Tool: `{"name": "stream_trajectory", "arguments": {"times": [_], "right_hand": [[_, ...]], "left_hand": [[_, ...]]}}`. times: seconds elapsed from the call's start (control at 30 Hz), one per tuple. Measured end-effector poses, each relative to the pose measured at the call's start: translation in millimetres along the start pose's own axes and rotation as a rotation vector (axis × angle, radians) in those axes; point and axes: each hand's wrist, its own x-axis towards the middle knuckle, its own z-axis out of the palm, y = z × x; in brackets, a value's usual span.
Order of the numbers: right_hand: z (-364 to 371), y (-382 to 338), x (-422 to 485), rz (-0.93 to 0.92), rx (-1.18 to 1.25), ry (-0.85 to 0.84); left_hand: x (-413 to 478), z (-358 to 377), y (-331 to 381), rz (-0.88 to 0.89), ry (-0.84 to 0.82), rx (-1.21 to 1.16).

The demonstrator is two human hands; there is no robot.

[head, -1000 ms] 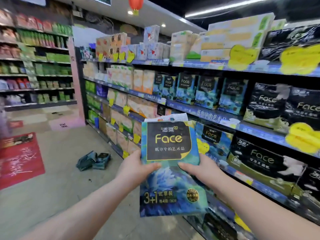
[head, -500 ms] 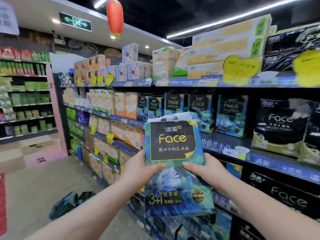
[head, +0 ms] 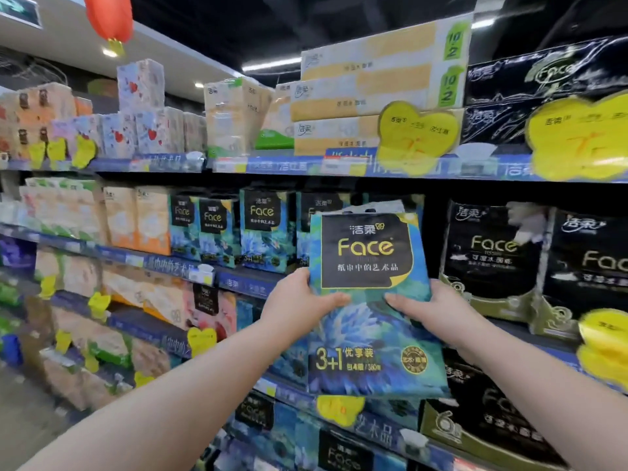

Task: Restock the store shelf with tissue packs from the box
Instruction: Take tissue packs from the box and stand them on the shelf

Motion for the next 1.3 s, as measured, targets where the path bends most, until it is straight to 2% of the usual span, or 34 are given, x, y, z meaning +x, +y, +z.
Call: {"name": "stream_trajectory", "arguments": {"times": [0.13,0.57,0.83,1.07,1.3], "right_hand": [[-9.9,-1.9,29.1,0.064,-0.031,0.130],[-2.1,-0.2,117.2,0.177,0.025,0.380],[-5.8,-0.8,159.5,0.111,-0.006,0.471],[-9.6,11.9,193.7,0.031,0.007,0.444],[6.4,50.4,210.4,-0.024,0.052,0.510]], "left_hand": [[51.0,14.1,6.0,0.079,-0.081,-0.035],[200.4,48.6,-1.9,0.301,-0.282,-0.097],[238.5,63.4,-0.4,0.368,-0.237,-0.170],[261.7,79.7,-4.6,0.347,-0.182,-0.209],[269.0,112.7,-15.1,0.336,-0.186,-0.216]]}}
